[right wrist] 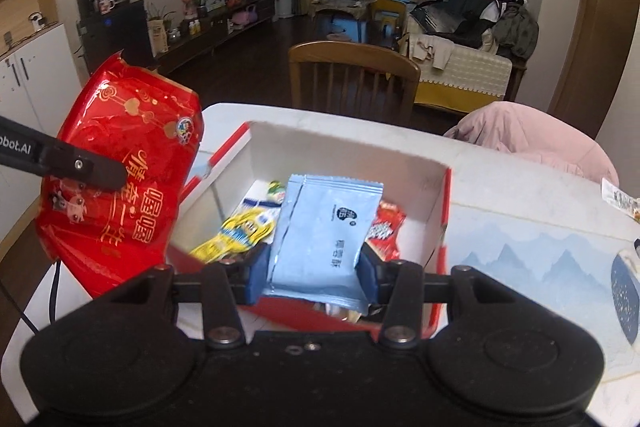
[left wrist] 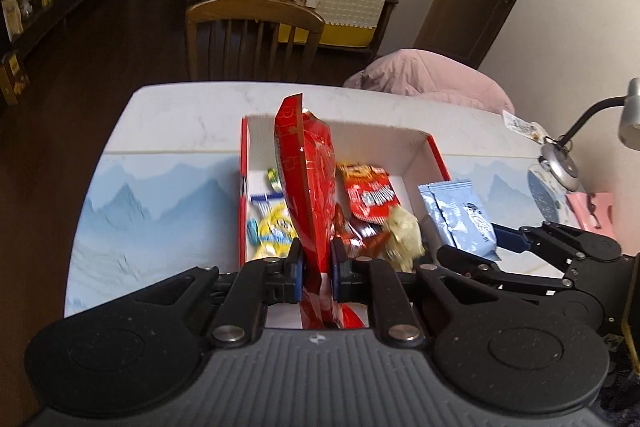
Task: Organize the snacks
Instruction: 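Carry the red bag and light-blue packet over the red box and lower them, then open both tools to release the red bag and blue packet into the box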
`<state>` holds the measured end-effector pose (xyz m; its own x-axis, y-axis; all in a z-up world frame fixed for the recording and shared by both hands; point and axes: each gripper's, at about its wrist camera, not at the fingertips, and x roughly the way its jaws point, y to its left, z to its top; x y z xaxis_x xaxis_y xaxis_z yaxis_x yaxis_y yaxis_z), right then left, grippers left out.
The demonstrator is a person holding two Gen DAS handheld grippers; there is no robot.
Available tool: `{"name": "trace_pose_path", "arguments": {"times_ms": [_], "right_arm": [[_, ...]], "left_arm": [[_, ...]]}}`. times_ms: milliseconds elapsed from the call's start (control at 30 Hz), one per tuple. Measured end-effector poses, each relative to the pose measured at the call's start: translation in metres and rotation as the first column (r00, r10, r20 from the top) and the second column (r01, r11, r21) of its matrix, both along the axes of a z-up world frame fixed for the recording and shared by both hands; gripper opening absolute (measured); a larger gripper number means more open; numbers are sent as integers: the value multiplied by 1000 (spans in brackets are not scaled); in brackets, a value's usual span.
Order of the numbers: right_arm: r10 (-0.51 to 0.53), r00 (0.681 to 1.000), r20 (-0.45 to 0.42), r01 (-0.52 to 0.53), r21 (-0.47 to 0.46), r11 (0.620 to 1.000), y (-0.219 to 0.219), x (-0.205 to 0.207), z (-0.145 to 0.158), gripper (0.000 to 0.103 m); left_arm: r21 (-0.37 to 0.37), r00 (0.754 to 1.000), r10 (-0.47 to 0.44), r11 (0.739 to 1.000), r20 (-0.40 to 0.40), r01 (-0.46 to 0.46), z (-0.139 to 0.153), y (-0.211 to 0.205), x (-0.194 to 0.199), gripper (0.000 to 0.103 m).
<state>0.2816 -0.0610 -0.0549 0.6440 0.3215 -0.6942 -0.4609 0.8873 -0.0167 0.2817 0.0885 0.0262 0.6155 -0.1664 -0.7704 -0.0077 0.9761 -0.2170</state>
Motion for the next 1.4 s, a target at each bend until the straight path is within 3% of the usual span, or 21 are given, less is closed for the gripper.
{"name": "trace_pose_path", "arguments": {"times_ms": [267, 467, 667, 900, 1200, 1400], "right_arm": [[-18, 999, -30, 17, -22, 1000, -2, 34, -12, 45], [-23, 997, -77, 19, -62, 998, -1, 59, -29, 45], [-30, 991, -127, 17, -99, 995, -1, 76, -50, 45], [-11, 985, -171, -9, -115, 993, 2, 81, -62, 45], [-7, 979, -204, -25, -152, 988, 7, 82, -74, 43], [-21, 975, -221, -12, -147, 989, 5, 80, -75, 49]], "left_arm": [[45, 999, 21, 999, -28, -19, -10, -13, 55, 12], [-4, 997, 56, 998, -50, -57, -21, -11, 98, 12], [-45, 988, 61, 997, -140, -68, -58, -12, 130, 12], [-73, 976, 65, 994, -206, -81, -92, -7, 141, 13], [-74, 967, 80, 992, -243, -101, -108, 4, 140, 14], [-75, 963, 88, 991, -255, -111, -111, 9, 132, 20]]}}
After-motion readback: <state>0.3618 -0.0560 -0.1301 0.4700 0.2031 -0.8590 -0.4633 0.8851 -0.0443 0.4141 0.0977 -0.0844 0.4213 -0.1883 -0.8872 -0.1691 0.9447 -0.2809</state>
